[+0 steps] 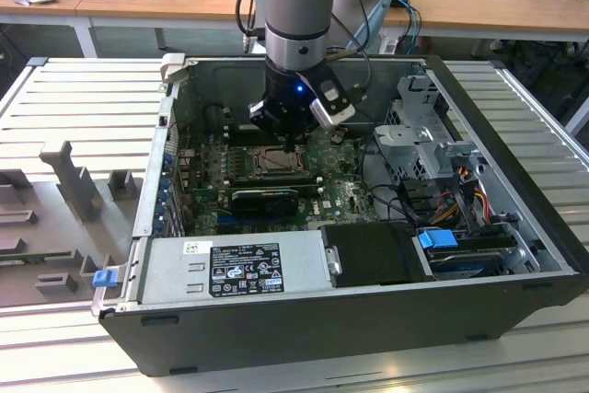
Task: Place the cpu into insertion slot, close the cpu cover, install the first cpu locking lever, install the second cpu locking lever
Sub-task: 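Install the second cpu locking lever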
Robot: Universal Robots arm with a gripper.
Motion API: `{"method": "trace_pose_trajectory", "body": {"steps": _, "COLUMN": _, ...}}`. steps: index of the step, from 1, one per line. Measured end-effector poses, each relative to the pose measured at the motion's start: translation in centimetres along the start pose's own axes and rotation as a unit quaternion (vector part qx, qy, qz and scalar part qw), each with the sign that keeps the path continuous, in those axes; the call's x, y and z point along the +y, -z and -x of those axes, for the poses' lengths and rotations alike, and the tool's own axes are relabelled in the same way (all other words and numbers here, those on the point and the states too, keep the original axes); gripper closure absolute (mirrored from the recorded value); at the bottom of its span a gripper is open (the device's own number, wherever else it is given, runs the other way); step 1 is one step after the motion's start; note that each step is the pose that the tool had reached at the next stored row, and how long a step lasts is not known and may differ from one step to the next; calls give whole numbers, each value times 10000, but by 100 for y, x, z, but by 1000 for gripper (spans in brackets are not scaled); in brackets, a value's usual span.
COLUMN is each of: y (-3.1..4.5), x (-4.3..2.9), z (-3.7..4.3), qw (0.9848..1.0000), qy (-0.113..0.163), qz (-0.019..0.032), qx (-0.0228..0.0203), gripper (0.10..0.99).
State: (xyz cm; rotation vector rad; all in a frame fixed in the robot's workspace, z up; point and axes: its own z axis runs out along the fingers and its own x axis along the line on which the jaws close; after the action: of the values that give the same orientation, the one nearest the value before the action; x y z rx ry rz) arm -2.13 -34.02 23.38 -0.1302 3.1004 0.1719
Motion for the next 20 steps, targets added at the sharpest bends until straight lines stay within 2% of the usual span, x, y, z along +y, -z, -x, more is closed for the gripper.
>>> {"method": "trace_pose_trajectory", "body": {"steps": 18, "y": 18, "x": -143, "z": -12, "qw": 10000, "qy": -1, "qz": 0, "qx": 0, "gripper": 980}}
{"method": "trace_pose_trajectory", "body": {"steps": 20, "y": 48, "x": -146, "z": -11, "qw": 10000, "qy": 0, "qz": 8, "qx": -1, "gripper": 980}}
